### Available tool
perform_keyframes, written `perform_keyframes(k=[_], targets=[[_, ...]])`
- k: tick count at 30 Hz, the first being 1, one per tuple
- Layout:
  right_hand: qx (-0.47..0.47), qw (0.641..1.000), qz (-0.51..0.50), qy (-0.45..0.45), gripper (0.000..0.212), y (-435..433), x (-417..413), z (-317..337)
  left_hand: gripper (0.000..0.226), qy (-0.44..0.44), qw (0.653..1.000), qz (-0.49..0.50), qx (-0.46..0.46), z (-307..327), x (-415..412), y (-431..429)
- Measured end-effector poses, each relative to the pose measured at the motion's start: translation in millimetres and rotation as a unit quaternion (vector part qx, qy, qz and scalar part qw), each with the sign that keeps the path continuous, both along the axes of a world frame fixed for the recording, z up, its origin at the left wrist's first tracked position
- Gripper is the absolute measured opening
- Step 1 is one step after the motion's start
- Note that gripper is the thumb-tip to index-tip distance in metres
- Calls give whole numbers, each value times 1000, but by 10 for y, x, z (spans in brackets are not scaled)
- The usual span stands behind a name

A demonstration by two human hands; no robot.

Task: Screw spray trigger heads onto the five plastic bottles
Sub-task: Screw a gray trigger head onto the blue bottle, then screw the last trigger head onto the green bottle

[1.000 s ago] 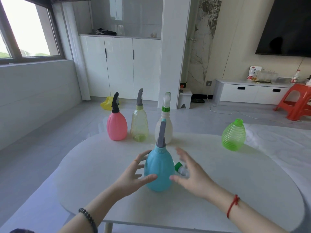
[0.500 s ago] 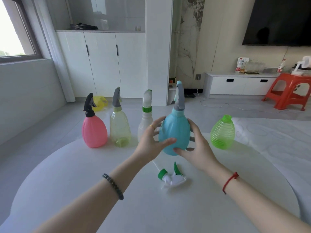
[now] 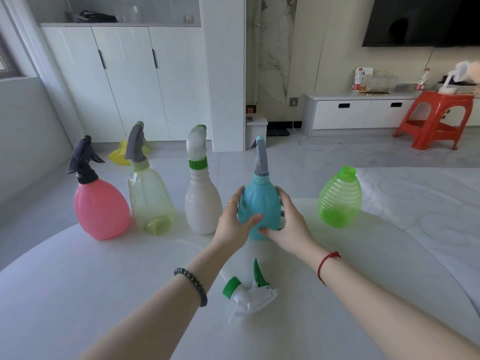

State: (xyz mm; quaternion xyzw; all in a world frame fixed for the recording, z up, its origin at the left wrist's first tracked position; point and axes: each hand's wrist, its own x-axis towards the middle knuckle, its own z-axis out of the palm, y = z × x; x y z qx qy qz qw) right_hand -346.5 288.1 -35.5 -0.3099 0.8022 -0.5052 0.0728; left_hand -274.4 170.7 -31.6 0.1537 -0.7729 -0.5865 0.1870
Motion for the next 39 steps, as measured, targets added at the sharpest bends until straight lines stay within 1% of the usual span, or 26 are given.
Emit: perform_keyframes(k=[6, 7, 9, 11, 12, 13, 14, 16, 18, 19, 20, 22, 25, 28, 29, 31, 32, 35, 37, 39], targets=[[28, 999, -5, 37, 94, 122, -53, 20, 77, -14, 999, 17, -33, 52, -30, 82], [18, 998, -15, 62, 90, 191, -63, 57, 78, -15, 999, 25, -37, 60, -25, 99], [-29, 986, -64, 151, 77, 378, -111, 154, 79, -10, 998, 42, -45, 56, 0, 131], [-63, 956, -149, 244, 66, 595, -220, 240, 79, 9, 996, 61, -63, 34, 57, 185], [-70, 942, -193, 267, 66, 698, -286, 280, 78, 23, 994, 72, -74, 18, 94, 223], [-69, 932, -234, 270, 69, 788, -365, 305, 76, 37, 992, 81, -85, 3, 129, 266], [-61, 930, -264, 248, 76, 857, -448, 316, 73, 49, 991, 88, -93, -14, 161, 310], [-25, 947, -279, 159, 91, 932, -608, 289, 69, 66, 988, 89, -103, -52, 209, 386], [-2, 964, -256, 69, 102, 948, -724, 249, 66, 75, 989, 78, -105, -95, 227, 427], [0, 969, -245, 31, 104, 943, -765, 230, 65, 78, 989, 72, -104, -115, 231, 433], [1, 971, -238, 3, 104, 933, -797, 209, 63, 79, 989, 68, -104, -130, 233, 432], [2, 972, -234, -24, 99, 909, -834, 172, 62, 77, 989, 63, -108, -138, 249, 421], [-16, 969, -245, -6, 87, 888, -807, 139, 61, 78, 989, 60, -114, -102, 295, 385], [-78, 967, -237, 53, 79, 883, -578, 200, 59, 88, 989, 51, -103, -25, 380, 340], [-105, 967, -218, 79, 79, 874, -445, 240, 58, 93, 990, 44, -93, 11, 420, 327], [-134, 973, -145, 115, 81, 836, -93, 325, 58, 105, 992, 18, -64, 92, 525, 309], [-139, 979, -97, 114, 81, 803, 112, 367, 59, 111, 992, -1, -52, 130, 592, 304], [-136, 987, 44, 70, 74, 659, 691, 473, 71, 116, 991, -53, -44, 199, 829, 277], [-139, 985, 93, 39, 71, 556, 942, 526, 83, 124, 990, -61, -23, 228, 1017, 205], [-134, 984, 112, 18, 70, 471, 1095, 573, 92, 120, 990, -64, -22, 266, 1217, 96]])
